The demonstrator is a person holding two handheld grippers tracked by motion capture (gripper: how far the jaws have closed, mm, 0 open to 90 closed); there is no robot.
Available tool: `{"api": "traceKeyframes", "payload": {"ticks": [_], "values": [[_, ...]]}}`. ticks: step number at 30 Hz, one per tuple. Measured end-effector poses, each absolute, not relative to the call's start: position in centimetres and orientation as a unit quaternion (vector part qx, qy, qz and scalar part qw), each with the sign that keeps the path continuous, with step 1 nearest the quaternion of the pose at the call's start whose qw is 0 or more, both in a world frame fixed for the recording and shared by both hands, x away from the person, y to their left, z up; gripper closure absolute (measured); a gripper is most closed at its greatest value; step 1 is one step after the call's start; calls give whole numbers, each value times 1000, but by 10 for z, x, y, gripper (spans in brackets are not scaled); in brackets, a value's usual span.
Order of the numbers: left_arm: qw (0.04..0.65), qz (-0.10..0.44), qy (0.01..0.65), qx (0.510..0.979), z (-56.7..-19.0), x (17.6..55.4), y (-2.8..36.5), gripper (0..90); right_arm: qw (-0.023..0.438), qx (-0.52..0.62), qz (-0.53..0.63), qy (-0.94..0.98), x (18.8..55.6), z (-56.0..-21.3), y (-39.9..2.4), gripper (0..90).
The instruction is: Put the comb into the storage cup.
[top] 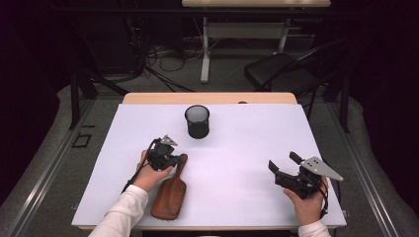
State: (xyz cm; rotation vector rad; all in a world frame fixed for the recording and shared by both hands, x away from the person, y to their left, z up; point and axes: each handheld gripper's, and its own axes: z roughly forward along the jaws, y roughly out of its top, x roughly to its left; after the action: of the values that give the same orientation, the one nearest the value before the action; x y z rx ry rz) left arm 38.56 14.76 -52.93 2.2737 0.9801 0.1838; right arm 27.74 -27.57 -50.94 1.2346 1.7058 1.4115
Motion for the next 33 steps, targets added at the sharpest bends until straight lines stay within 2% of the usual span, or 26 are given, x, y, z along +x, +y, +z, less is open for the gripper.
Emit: {"api": "traceKeyframes", "payload": {"ticks": [8,14,24,33], "values": [[311,65,349,881,-532,380,133,900,297,466,530,643,279,-511,-275,147],[280,92,349,889,-533,382,127,900,296,466,531,643,279,-511,-275,149],[253,95,386,882,-540,389,153,900,295,470,533,639,279,-511,-277,149],[244,97,416,871,-539,380,189,900,294,471,533,638,278,-510,-277,149]]}}
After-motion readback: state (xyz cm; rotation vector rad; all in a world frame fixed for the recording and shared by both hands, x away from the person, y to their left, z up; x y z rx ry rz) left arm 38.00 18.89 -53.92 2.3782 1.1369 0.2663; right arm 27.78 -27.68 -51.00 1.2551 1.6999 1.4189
